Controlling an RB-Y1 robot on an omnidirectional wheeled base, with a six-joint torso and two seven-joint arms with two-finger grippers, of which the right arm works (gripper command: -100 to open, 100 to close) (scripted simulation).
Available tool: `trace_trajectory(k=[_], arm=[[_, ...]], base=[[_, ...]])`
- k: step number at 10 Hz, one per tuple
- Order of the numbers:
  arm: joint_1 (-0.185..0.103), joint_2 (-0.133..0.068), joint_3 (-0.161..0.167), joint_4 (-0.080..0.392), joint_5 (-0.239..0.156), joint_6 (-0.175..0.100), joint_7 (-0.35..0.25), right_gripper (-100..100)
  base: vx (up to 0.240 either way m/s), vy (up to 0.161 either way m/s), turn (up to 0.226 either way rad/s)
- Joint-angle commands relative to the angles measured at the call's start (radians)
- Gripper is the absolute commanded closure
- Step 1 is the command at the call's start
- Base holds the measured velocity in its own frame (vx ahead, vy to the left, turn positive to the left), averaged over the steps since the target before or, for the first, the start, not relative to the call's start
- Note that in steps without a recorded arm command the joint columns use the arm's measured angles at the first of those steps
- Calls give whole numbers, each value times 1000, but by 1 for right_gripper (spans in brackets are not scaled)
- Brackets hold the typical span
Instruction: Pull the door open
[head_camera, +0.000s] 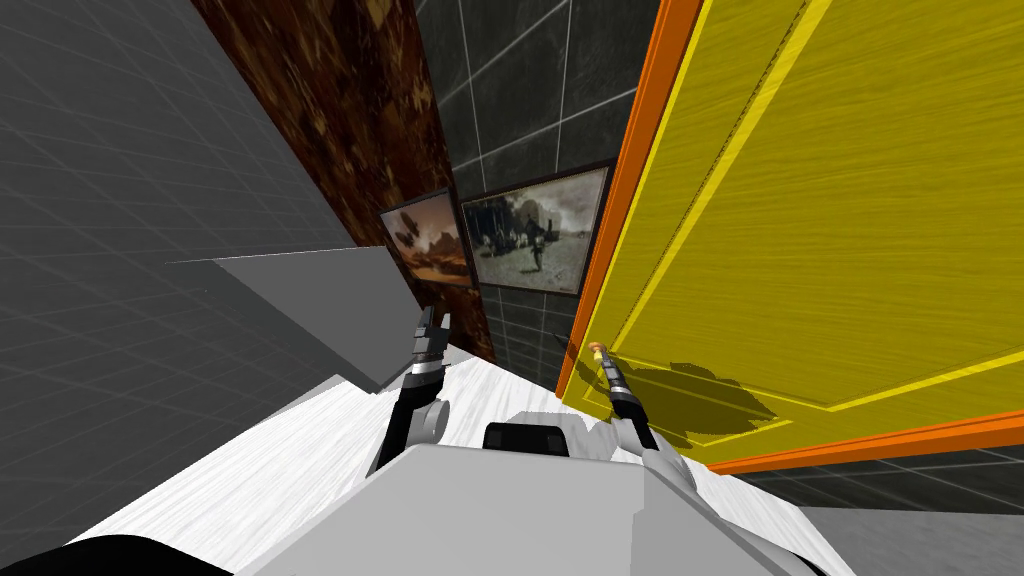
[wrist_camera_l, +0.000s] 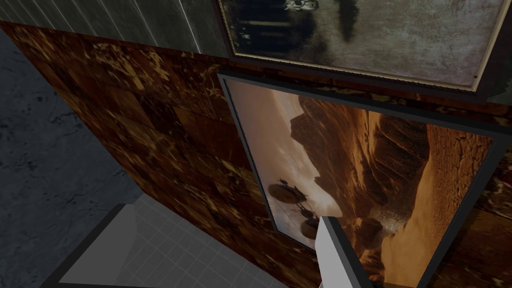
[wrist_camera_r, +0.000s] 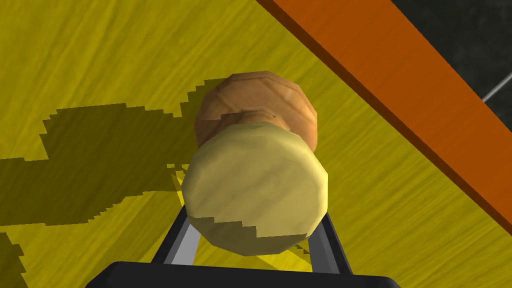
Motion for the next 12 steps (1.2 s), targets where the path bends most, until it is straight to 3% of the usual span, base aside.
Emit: trace_trajectory(k=[1,6,12], arm=[[-2,8,13,9,-11,-1,-50,100],[-1,6,21,8,-35,0,-141,100],[3,1,40,5,-86,1,-304,100]], base=[[-36,-6,43],[-32,-11,41],[-36,-14,46]])
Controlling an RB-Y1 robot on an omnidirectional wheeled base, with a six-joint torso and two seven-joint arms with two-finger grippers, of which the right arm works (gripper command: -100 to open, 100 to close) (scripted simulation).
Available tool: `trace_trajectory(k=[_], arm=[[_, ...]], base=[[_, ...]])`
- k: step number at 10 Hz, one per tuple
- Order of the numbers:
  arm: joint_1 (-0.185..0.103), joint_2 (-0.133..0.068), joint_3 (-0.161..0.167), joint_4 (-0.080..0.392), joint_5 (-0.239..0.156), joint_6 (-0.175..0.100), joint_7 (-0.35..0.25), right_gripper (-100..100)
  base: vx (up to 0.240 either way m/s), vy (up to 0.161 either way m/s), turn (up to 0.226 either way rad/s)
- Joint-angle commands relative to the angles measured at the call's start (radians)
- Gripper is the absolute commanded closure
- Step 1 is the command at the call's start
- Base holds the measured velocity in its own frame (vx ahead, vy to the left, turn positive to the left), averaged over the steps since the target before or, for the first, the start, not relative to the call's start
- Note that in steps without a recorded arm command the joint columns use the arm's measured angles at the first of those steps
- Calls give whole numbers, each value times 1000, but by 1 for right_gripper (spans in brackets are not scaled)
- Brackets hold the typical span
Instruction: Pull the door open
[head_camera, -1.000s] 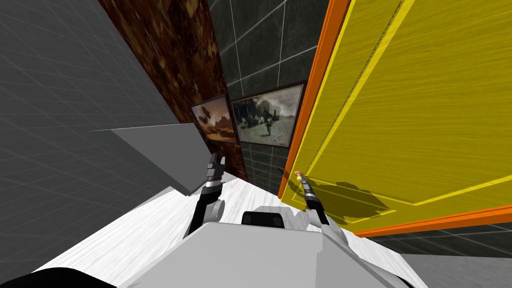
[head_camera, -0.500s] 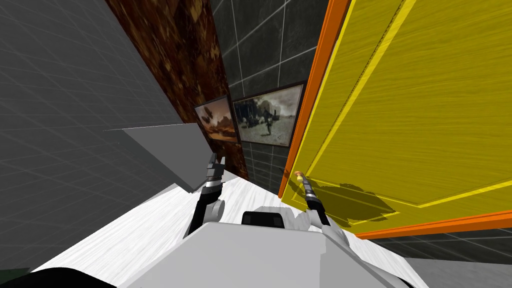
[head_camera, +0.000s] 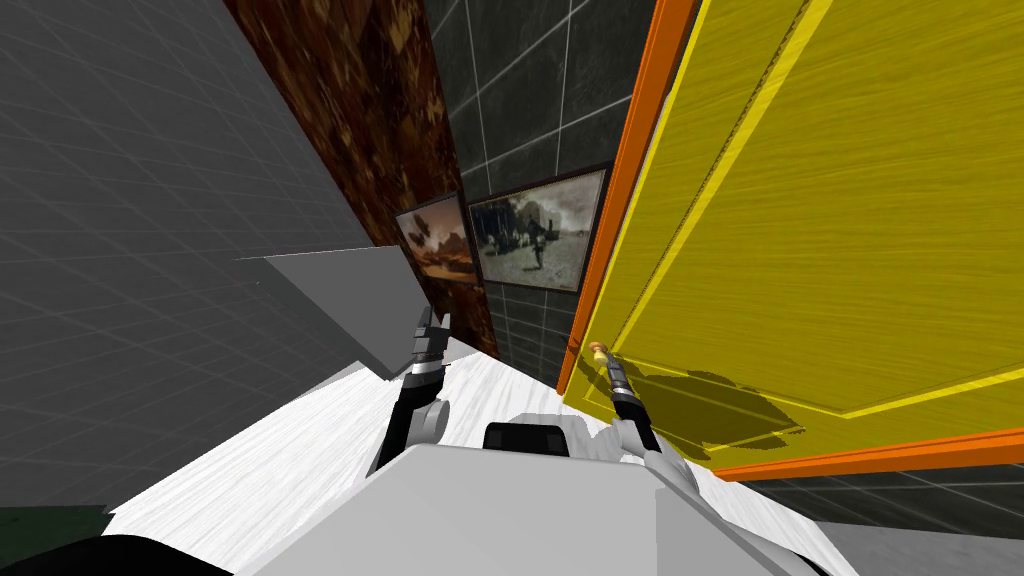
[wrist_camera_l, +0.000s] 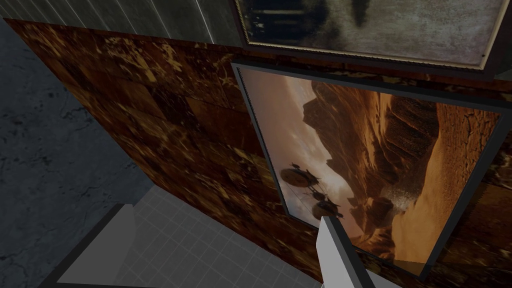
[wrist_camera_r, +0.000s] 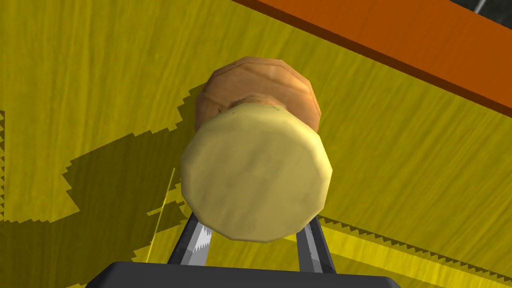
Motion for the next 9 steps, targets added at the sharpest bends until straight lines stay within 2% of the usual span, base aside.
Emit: trace_trajectory(k=[1,2,6,7,8,9], arm=[[-2,13,12,-2,-2,1,-28,100],[-1,12,17,-2,-15,2,-69,100],[0,10,27,-4,-41,2,-153,100],[1,8,31,-4,-54,3,-191,100],[1,8,31,-4,-54,3,-195,100],[2,7,36,-5,-67,3,-235,100]], base=[[-34,-12,43],[-35,-14,66],[-41,-15,46],[-28,-5,57],[-28,-10,37],[-39,-13,58]])
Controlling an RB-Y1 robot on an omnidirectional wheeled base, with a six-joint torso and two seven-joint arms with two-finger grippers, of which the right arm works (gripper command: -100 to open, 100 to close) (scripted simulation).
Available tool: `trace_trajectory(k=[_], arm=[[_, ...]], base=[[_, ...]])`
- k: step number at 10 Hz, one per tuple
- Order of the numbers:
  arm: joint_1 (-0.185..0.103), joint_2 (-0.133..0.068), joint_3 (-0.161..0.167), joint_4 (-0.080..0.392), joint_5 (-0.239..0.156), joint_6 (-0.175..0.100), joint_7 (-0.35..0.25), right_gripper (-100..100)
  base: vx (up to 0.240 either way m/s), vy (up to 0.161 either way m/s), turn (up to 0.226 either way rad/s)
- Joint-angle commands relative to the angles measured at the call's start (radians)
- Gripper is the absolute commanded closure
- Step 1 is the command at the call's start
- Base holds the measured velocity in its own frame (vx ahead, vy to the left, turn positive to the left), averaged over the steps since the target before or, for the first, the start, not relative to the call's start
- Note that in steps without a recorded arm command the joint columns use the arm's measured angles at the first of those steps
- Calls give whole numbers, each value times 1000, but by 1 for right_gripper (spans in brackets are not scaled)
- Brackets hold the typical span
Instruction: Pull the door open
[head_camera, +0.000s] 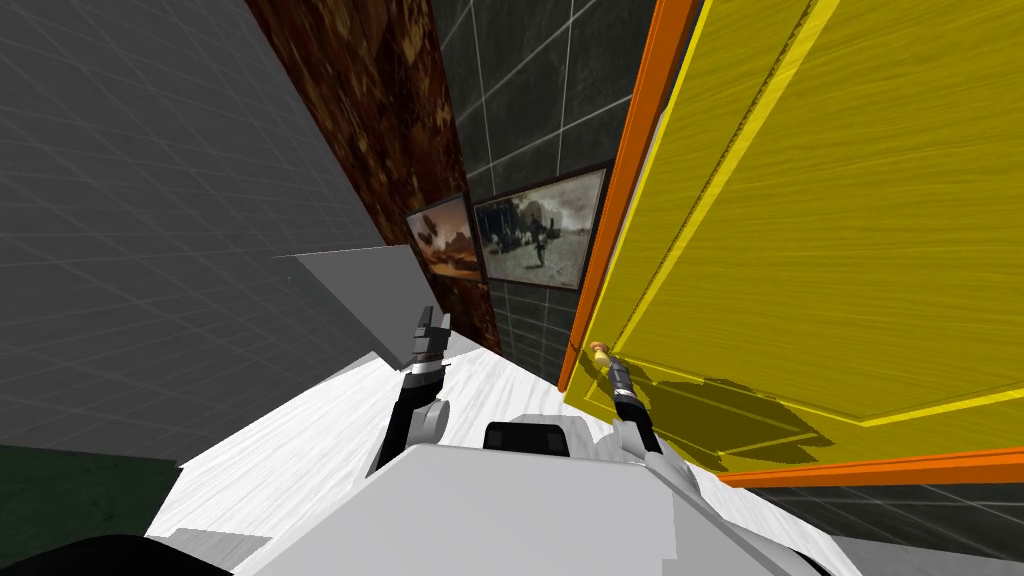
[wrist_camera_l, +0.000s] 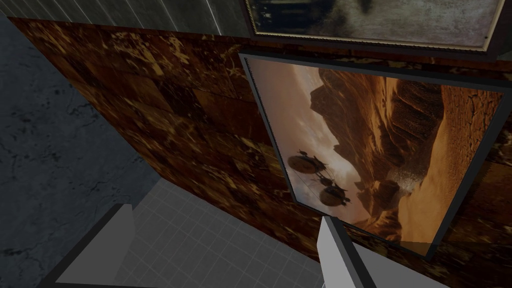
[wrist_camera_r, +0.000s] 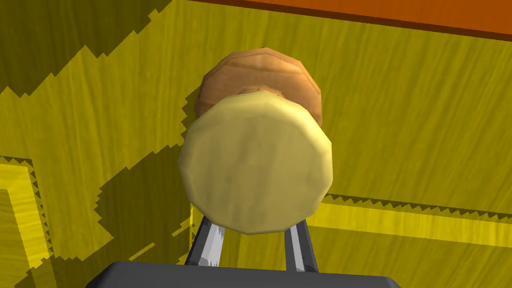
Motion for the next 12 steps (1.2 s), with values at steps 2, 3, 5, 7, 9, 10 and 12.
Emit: trace_trajectory(k=[2,3,5,7,9,10,12], arm=[[2,14,19,-21,-14,9,-68,100],[3,13,23,-22,-27,9,-99,100],[4,11,28,-22,-40,9,-148,100],[5,10,33,-23,-53,10,-188,100],[6,9,38,-24,-66,10,-232,100],[6,9,38,-24,-66,10,-235,100],[6,8,42,-24,-79,10,-276,100]], base=[[-42,-21,67],[-41,-5,56],[-35,-5,40],[-34,-10,45],[-36,-11,43],[-26,-11,43],[-29,-2,30]])
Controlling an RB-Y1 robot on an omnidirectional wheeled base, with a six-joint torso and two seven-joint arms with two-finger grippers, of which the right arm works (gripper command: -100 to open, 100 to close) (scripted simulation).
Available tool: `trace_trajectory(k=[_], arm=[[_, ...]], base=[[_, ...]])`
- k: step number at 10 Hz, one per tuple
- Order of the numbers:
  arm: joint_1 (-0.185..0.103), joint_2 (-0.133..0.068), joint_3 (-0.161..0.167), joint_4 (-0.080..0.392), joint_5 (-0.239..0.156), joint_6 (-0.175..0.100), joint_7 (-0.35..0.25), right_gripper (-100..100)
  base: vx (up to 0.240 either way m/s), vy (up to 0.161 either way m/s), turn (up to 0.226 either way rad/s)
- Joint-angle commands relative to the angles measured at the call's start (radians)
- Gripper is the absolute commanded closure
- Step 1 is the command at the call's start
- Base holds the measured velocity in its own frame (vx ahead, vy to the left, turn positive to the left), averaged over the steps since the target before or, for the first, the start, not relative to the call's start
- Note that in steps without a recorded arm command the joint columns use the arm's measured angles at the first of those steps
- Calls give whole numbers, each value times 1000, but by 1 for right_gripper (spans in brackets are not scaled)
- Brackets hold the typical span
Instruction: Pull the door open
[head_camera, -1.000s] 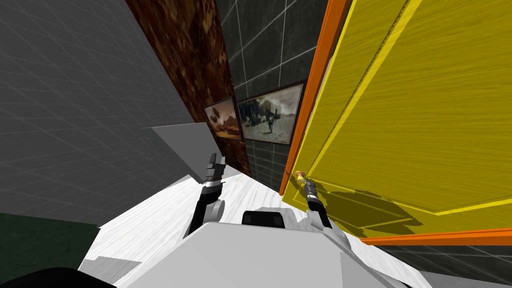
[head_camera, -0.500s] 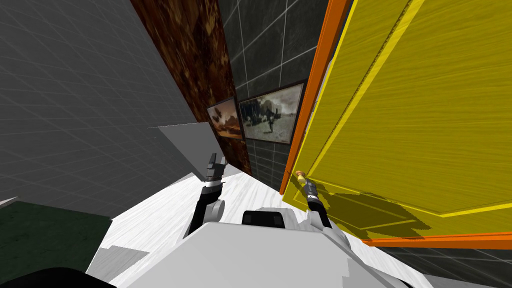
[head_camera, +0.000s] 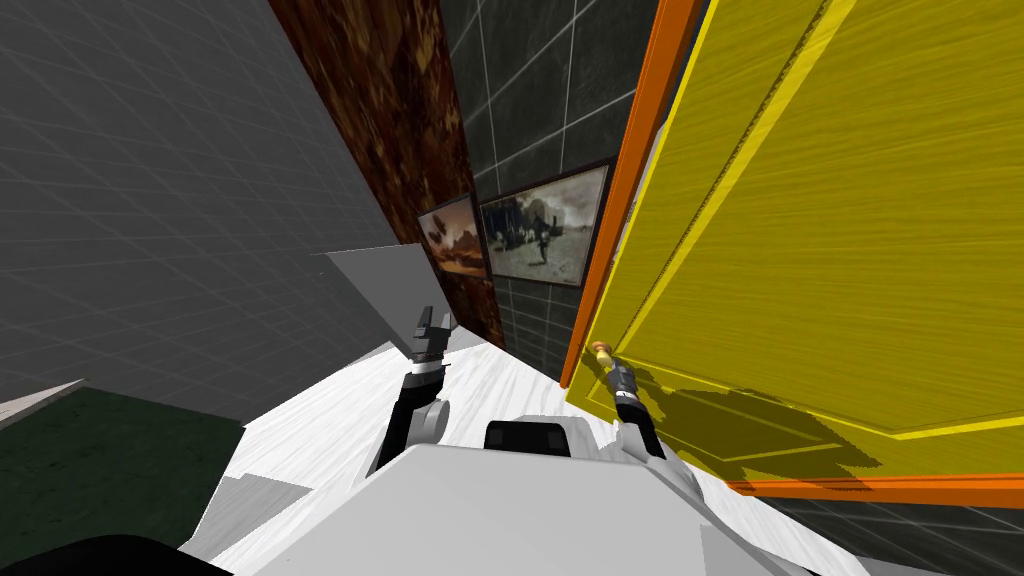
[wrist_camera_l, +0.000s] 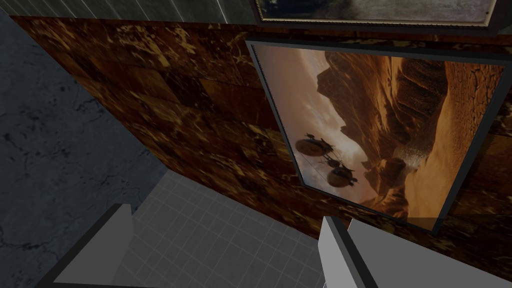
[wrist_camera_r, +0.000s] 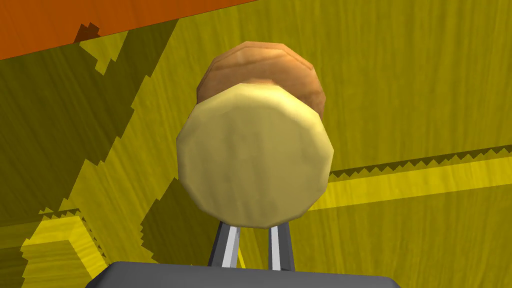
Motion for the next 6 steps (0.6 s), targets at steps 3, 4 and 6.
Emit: trace_trajectory(k=[3,4,6], arm=[[-32,4,17,39,-9,-30,-56,100],[-32,3,21,38,-22,-30,-79,100],[-24,4,12,41,-47,-17,-120,-100]], base=[[-14,-1,22],[-51,-17,101],[-66,-25,35]])
